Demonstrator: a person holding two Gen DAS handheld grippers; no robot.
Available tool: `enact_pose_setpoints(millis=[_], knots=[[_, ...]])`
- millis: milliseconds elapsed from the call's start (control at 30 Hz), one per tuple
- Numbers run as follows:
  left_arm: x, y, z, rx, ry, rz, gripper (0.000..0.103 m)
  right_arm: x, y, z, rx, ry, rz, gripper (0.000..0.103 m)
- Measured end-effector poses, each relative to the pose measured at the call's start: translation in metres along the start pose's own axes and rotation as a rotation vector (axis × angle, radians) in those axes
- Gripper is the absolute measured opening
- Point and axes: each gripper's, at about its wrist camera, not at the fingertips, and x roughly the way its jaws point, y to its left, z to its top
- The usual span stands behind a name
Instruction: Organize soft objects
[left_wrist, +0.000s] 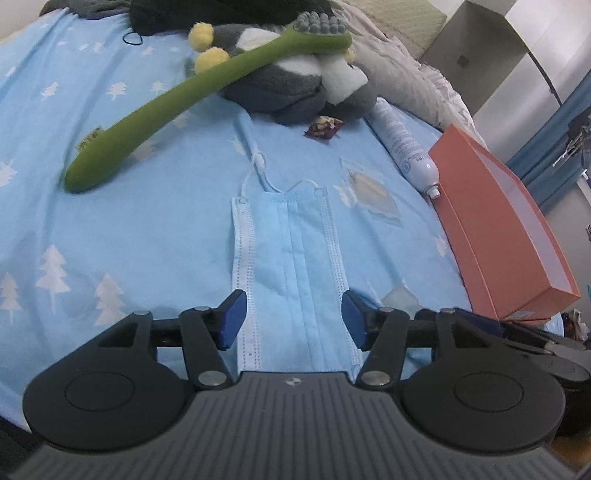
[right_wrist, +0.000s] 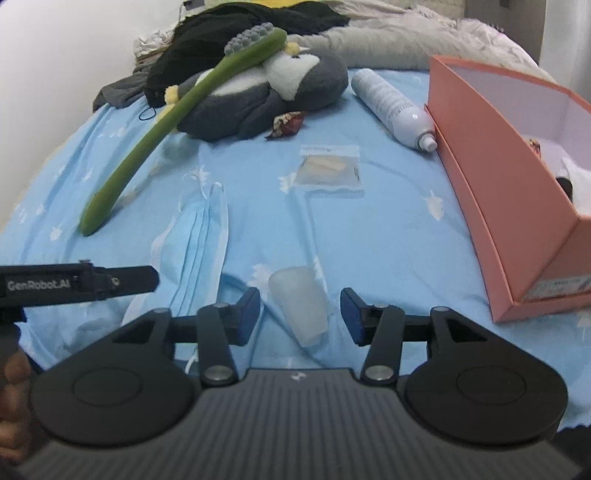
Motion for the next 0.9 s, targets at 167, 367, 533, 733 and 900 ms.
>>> enact_pose_setpoints(millis=[167,367,533,733,900], knots=[[0.018,-0.011,0.002,0.041,0.018,-0.009,0.063,0.013,0.001,-0.001,-0.041,-0.02,0.013,0.046],[0.038,-0.02,0.001,0.063,0.039,-0.037,0.063,0.031,0.002,-0.009,-0.052,0.017,0.018,0.032],[0.053,-0.028,-0.002,0.106,0.058,-0.006,0.062,0.031,0.002,-0.014,-0.058,0.016,0.016,0.031],[0.058,-0.038,-0.004,0.194,0.058,0.064,0.046,0.033,0.002,-0.016,-0.06,0.017,0.012,0.031],[0.055,-0.031,-0.003,0.196,0.047,0.112,0.019,0.033,0.002,-0.016,-0.053,0.014,0.013,0.031]])
